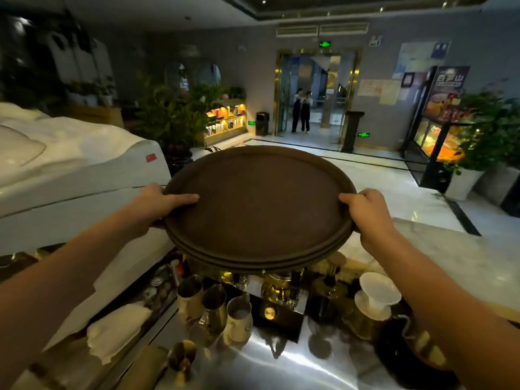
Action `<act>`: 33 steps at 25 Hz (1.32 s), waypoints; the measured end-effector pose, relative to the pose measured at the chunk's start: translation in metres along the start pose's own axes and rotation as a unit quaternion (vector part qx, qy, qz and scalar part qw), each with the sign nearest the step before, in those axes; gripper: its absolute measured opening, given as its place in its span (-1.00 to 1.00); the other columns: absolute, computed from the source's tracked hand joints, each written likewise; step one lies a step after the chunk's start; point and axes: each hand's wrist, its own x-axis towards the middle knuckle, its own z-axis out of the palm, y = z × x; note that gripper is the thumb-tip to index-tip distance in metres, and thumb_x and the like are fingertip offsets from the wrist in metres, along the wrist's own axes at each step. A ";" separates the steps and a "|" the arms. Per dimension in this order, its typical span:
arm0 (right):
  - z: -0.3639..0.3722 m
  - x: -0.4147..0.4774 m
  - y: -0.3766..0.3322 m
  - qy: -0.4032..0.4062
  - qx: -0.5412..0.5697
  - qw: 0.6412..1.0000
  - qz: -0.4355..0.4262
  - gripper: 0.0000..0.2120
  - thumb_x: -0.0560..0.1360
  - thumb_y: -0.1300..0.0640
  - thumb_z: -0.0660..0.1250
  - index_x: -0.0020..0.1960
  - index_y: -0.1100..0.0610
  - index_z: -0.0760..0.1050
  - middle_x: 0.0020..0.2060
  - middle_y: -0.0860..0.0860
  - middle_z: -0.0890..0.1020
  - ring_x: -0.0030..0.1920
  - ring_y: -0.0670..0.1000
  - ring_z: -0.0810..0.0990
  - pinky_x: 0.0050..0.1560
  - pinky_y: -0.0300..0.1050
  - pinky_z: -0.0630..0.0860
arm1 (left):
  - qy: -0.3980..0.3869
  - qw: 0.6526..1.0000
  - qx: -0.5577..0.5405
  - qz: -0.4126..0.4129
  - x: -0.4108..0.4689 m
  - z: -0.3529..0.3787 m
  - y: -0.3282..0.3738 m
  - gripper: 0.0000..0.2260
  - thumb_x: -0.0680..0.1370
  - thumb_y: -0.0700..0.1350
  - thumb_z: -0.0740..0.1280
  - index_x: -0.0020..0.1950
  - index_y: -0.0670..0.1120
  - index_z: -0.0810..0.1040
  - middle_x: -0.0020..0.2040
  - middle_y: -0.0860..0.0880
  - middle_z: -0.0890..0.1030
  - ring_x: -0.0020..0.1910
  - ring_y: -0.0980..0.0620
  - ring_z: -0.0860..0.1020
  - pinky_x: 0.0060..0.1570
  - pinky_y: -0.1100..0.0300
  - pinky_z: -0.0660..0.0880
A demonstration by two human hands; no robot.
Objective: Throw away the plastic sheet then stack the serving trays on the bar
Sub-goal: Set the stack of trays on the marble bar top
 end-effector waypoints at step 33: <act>0.308 0.309 0.145 -0.056 -0.253 0.963 0.070 -0.83 0.54 0.12 0.15 0.03 0.21 0.39 -0.05 0.17 0.52 -0.12 0.13 0.52 -0.19 0.02 0.49 | 0.067 0.953 0.293 0.030 0.497 0.113 -0.095 -0.68 0.63 -0.08 0.21 0.19 -0.32 0.49 0.18 -0.36 0.53 0.16 -0.36 0.51 0.03 -0.09 0.48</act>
